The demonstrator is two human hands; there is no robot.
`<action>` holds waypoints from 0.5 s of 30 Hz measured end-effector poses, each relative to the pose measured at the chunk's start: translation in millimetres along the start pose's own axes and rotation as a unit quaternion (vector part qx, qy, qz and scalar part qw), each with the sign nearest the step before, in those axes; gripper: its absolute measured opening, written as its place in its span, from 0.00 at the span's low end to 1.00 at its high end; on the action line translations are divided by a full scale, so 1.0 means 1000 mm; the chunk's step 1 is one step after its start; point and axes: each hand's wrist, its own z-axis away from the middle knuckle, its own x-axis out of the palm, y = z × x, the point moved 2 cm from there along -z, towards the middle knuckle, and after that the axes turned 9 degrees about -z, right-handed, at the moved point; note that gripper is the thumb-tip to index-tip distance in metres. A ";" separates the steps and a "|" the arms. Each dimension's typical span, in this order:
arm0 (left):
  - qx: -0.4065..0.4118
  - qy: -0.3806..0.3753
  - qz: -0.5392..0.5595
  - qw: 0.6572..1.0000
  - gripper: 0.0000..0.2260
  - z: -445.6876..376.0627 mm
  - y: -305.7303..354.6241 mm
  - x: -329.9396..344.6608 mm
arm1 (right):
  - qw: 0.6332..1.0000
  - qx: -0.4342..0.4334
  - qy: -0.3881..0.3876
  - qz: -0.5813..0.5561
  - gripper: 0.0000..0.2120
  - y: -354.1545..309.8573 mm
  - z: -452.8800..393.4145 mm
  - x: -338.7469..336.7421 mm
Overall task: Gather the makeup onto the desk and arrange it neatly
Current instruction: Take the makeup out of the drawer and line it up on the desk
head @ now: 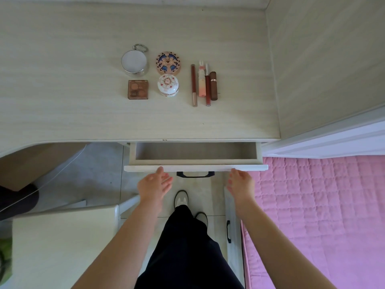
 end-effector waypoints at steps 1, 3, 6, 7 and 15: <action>-0.066 -0.030 0.044 0.996 0.11 -0.002 0.000 -0.001 | 0.994 0.070 0.000 -0.088 0.08 -0.002 -0.004 0.003; -0.117 -0.055 0.109 0.986 0.13 -0.005 0.004 -0.003 | 0.964 0.157 0.004 -0.213 0.05 -0.009 -0.012 0.006; -0.121 -0.073 0.170 0.975 0.13 -0.010 0.013 -0.005 | 0.947 0.185 -0.004 -0.263 0.05 -0.020 -0.025 0.008; -0.122 -0.080 0.191 0.971 0.11 -0.011 0.016 -0.005 | 0.943 0.190 -0.006 -0.272 0.04 -0.023 -0.027 0.008; -0.125 -0.065 0.173 0.975 0.10 -0.016 0.031 0.001 | 0.937 0.202 0.000 -0.286 0.13 -0.034 -0.036 0.012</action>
